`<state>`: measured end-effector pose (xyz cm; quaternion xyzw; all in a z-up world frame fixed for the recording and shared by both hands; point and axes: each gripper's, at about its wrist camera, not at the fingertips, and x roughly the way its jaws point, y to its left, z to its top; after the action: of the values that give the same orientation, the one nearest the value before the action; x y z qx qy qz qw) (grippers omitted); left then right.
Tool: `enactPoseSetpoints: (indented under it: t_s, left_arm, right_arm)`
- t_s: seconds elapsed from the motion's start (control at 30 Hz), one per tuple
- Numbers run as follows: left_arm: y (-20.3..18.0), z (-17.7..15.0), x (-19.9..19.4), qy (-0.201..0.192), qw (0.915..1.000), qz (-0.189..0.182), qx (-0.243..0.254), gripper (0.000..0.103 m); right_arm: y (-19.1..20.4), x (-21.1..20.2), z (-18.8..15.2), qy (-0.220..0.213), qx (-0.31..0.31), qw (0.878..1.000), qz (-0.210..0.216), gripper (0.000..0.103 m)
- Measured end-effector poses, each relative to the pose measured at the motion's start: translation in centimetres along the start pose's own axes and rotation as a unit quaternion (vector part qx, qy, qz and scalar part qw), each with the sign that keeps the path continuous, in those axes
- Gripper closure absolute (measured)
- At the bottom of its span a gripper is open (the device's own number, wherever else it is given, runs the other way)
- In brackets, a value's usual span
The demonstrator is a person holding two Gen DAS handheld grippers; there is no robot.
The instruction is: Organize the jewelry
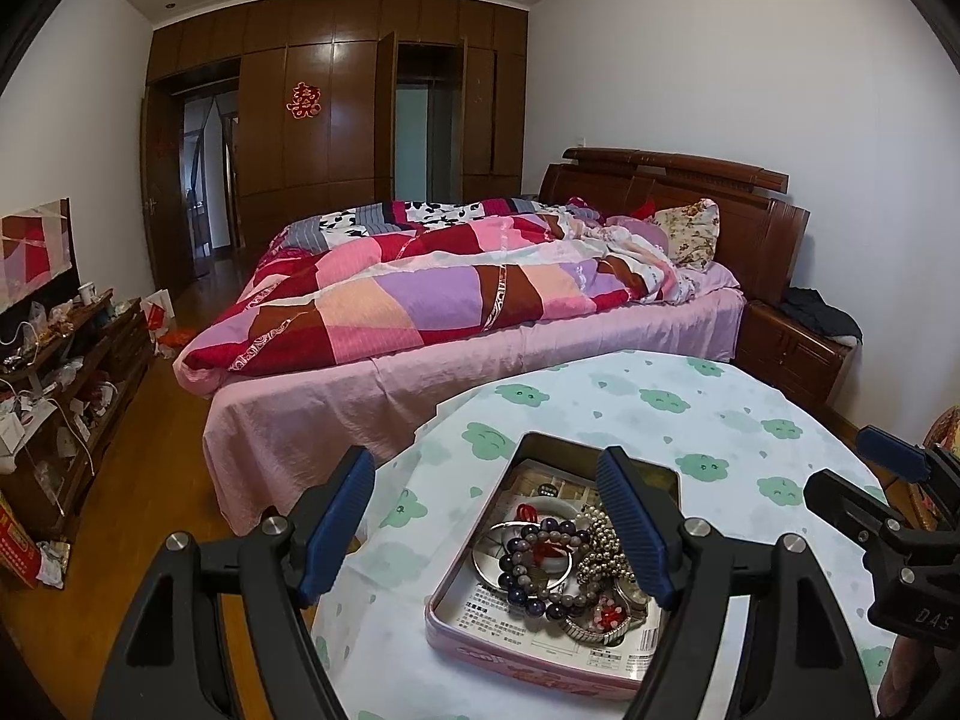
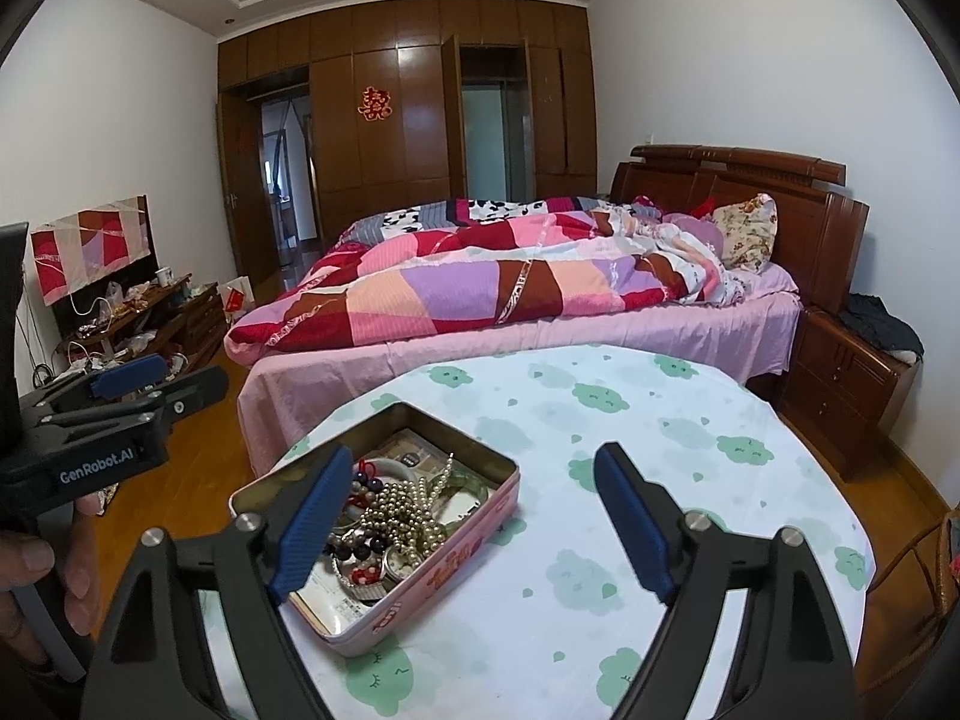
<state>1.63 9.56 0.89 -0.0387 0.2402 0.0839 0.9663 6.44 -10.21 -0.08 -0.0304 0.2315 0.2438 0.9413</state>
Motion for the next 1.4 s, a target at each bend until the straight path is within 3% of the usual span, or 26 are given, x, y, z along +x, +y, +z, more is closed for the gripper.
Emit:
enactPoseSetpoints:
  t_s: [1.4]
  left_arm:
    - [-0.5, -1.0, 0.9, 0.029, 0.9996, -0.002, 0.006, 0.025]
  right_arm:
    - [-0.3, 0.0, -0.4, -0.002, 0.009, 1.000, -0.003, 0.014]
